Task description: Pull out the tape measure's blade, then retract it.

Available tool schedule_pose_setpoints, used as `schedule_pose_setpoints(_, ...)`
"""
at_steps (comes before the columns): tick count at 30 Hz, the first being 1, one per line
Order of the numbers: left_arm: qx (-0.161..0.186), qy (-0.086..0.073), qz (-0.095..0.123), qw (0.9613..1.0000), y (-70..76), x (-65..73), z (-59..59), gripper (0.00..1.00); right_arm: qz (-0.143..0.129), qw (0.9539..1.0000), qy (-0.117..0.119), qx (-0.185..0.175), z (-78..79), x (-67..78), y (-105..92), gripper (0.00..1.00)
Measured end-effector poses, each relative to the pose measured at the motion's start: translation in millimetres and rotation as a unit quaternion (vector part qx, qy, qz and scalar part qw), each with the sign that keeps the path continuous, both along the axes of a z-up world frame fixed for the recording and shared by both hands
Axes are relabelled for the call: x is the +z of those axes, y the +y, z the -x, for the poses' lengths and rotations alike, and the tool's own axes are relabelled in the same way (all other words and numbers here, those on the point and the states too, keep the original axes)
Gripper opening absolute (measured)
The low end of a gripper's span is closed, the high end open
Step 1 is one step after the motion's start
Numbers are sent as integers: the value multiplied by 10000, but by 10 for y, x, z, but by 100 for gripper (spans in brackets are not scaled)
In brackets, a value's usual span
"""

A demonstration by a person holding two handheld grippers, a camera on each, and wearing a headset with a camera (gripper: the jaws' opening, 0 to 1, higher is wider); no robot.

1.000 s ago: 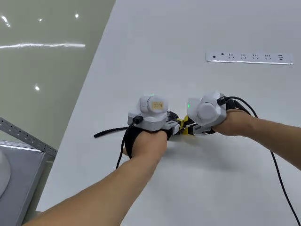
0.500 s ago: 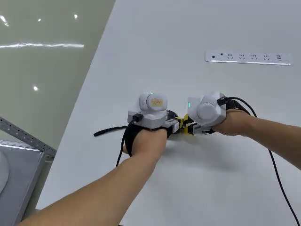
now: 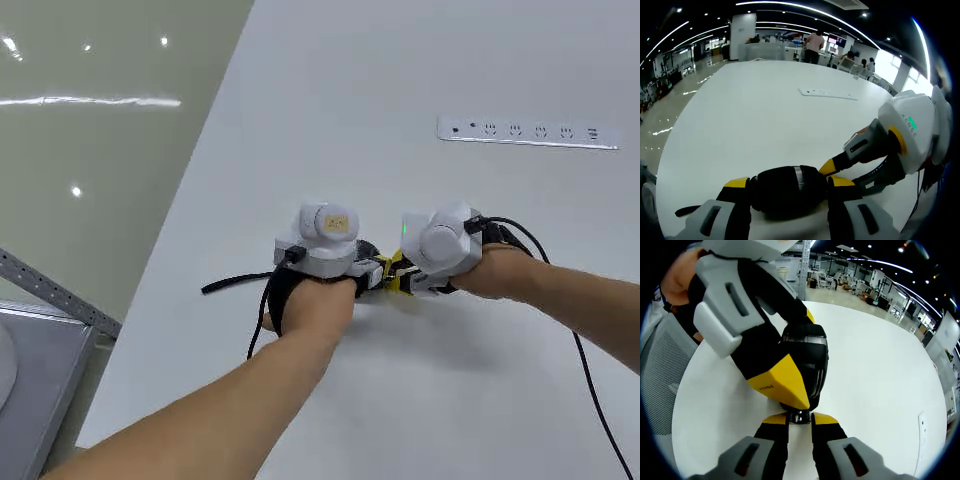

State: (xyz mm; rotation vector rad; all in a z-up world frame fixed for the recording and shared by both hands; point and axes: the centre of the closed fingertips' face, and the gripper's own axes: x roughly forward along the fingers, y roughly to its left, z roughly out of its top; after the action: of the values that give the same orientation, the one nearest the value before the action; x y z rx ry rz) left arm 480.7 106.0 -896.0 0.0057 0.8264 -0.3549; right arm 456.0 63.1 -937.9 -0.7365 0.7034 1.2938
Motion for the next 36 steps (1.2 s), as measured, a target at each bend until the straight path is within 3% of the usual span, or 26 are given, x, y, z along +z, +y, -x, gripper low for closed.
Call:
schedule_pose_setpoints(8,-36,24,18,10000,16,-14,32,59,-24,9999,-20,-112,-18,3,1,23)
schedule_pose_setpoints(10,-55,-48,54,10000,28,-6,53,60,-50,9997,-17,-229,-14,7,15,23)
schedule_pose_setpoints(18,-110,-94,20,9999,65,9,83,64,-239,9971,67,-724,-35,49,-50,27)
schedule_pose_setpoints(20,-145,-129,15,9998,68,20,90,64,-314,9952,110,-919,-28,87,-54,30)
schedule_pose_setpoints(22,-209,-288,-42,9994,81,61,85,64,-339,9933,61,-1104,-36,126,-73,32)
schedule_pose_setpoints(28,-228,-316,-19,9992,99,90,127,66,-457,9891,60,-1402,28,204,-104,34)
schedule_pose_setpoints(30,-227,-342,46,9991,97,118,149,67,-471,9865,56,-1567,42,228,-130,35)
schedule_pose_setpoints(32,-271,-444,34,9986,97,156,167,68,-549,9807,113,-1875,52,261,-158,36)
schedule_pose_setpoints(36,-306,-479,-13,9984,123,182,222,70,-665,9766,95,-2043,105,328,-177,37)
